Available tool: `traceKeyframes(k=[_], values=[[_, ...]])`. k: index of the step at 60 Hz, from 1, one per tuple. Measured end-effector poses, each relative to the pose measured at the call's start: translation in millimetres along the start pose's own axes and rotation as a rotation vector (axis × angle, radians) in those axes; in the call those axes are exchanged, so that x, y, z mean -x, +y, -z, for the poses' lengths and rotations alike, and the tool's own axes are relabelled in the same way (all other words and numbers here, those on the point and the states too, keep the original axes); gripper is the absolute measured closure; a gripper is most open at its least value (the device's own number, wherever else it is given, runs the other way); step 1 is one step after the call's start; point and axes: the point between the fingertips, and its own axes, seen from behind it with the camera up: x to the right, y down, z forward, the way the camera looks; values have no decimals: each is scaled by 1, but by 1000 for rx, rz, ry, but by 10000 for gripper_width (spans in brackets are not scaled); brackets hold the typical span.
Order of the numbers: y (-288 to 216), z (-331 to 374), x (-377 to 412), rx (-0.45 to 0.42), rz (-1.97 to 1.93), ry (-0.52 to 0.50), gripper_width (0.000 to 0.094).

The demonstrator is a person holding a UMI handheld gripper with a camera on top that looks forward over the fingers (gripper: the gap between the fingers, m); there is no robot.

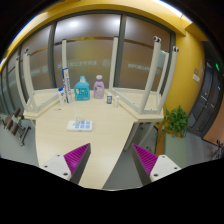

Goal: Unplug charger

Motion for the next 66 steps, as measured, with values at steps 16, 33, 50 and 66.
traceKeyframes(k=[16,33,50,66], values=[[37,-54,6,54,-2,13,84],[81,-192,149,37,-37,-139,84],[11,-374,264,-113,-25,-181,96],[-13,-480,279,-121,-23,-118,394]])
